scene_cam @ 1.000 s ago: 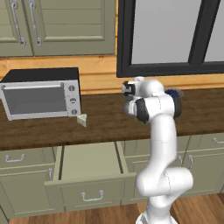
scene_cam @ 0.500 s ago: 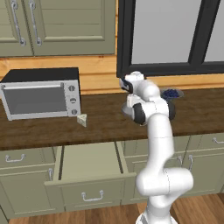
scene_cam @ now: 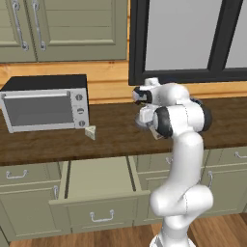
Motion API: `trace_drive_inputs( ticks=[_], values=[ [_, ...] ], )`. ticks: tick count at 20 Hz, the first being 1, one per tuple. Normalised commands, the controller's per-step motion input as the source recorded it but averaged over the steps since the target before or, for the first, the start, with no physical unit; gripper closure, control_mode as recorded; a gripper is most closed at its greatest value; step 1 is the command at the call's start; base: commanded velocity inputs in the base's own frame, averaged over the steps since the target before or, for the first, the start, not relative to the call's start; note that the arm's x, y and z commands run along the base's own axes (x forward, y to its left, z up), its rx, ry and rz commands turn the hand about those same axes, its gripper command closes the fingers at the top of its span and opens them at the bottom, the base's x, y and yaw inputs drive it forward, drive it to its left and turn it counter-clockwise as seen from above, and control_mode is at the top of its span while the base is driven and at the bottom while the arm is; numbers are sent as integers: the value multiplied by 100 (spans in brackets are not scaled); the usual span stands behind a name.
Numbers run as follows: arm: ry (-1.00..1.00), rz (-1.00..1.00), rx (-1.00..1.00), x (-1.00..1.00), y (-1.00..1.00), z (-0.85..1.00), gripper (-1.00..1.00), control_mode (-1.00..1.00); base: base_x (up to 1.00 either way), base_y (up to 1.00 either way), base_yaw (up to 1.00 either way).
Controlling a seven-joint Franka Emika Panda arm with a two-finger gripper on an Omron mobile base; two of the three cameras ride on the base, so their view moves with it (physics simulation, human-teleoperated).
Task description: Pick the measuring cup from the drawer and place it on the counter.
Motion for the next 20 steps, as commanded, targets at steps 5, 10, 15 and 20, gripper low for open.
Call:
trace_drive_inputs(
  ticks=[5,10,15,20],
  values=[
    [-47,0,0,-100,32,0,-100,-100,0,0,0],
    [-35,0,0,-100,20,3,-100,-100,0,0,0],
    [-17,2,-4,-62,9,9,-100,-100,0,0,0],
    [0,0,0,0,0,0,-100,-100,0,0,0]
  ],
)
